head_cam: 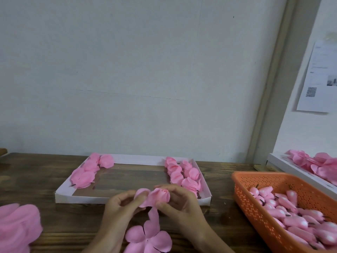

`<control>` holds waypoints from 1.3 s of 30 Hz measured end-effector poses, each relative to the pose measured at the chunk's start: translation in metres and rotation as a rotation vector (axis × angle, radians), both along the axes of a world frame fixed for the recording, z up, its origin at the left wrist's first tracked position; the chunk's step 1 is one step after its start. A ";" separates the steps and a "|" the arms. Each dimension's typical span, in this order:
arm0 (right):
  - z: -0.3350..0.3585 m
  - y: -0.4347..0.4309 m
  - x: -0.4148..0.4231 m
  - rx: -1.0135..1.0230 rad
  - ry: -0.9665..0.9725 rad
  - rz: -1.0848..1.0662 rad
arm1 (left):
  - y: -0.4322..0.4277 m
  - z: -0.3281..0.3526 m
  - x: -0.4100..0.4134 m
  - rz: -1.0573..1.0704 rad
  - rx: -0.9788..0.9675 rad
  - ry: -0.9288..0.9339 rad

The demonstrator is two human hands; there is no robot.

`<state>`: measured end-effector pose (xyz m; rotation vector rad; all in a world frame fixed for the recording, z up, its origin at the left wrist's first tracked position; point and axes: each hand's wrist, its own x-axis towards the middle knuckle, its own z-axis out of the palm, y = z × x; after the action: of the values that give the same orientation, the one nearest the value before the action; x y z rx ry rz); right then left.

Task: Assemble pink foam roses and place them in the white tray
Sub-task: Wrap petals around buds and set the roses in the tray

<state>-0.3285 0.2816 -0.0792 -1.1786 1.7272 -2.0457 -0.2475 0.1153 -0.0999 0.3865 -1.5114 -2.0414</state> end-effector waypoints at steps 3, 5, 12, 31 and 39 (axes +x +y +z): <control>0.000 -0.002 0.003 -0.011 0.031 0.040 | 0.003 -0.001 0.004 0.069 -0.154 0.025; 0.000 -0.002 0.004 -0.019 0.022 0.053 | 0.006 -0.001 0.006 0.100 -0.232 0.067; -0.001 -0.003 0.007 0.016 0.058 0.020 | 0.014 0.012 0.011 0.148 -0.421 0.220; -0.006 -0.007 0.018 0.135 0.246 -0.248 | 0.024 0.015 0.017 0.097 -0.499 0.226; 0.002 0.000 0.004 0.084 0.133 -0.107 | 0.019 0.022 0.016 -0.066 -0.347 0.229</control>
<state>-0.3245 0.2818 -0.0771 -1.2474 1.9581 -1.9712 -0.2310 0.1338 -0.0781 -0.0324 -1.7073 -1.7535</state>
